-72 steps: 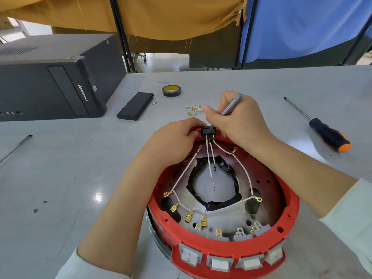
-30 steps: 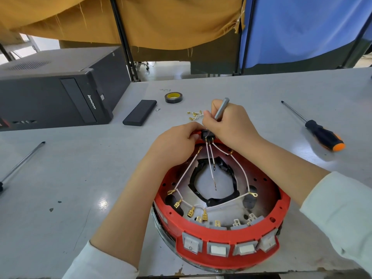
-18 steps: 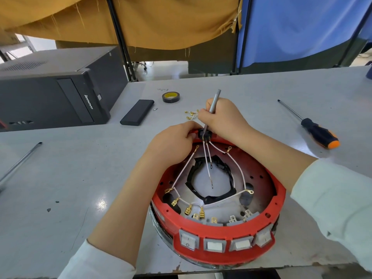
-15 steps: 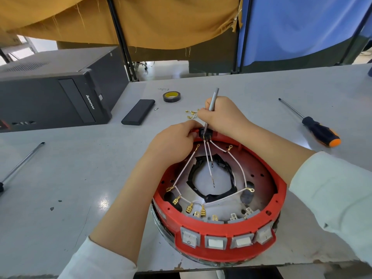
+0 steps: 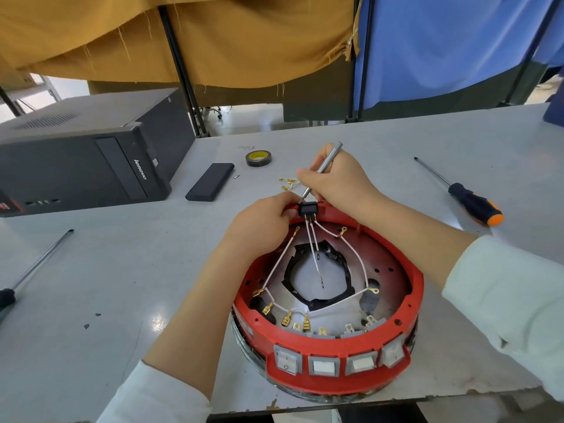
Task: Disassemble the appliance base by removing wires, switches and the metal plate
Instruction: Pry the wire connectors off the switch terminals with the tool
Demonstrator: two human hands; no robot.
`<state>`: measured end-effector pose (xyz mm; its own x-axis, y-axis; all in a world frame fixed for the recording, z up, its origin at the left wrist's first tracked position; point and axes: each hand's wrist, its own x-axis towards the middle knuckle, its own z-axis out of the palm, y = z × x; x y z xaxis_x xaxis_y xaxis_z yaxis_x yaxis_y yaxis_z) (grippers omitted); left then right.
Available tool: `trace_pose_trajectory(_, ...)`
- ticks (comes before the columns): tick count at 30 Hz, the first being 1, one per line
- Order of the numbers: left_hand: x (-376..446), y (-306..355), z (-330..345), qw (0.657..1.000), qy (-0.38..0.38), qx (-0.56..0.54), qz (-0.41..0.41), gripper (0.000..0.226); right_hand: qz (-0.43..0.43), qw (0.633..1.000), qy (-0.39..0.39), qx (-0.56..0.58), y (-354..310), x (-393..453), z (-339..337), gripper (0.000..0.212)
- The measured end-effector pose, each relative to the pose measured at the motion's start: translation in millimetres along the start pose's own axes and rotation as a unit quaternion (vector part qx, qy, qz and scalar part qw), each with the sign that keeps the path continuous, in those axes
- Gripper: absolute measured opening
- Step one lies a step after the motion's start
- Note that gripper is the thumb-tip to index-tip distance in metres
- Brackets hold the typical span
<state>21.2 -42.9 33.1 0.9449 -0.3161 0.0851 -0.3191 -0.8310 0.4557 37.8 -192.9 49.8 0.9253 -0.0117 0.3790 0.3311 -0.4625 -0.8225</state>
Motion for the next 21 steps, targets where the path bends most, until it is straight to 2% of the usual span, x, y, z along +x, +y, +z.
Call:
trace_pose_trajectory(3,0,-1,0,1.000,0.007,-0.005,0.000,0.029,0.002,0.999,-0.039,-0.028,1,-6,-4,0.030)
trace_pose_trajectory(7,-1,-1,0,1.000,0.010,-0.008,0.003,0.033,0.001,1.000,-0.005,-0.023,8,-14,-3,0.040)
trace_pose_trajectory(13,0,-2,0,1.000,0.010,-0.010,0.001,0.033,-0.002,0.999,0.050,-0.019,11,-12,1,0.040)
trace_pose_trajectory(21,0,-3,1,1.000,0.010,-0.011,0.003,0.033,-0.012,0.998,0.052,-0.043,10,-13,1,0.038)
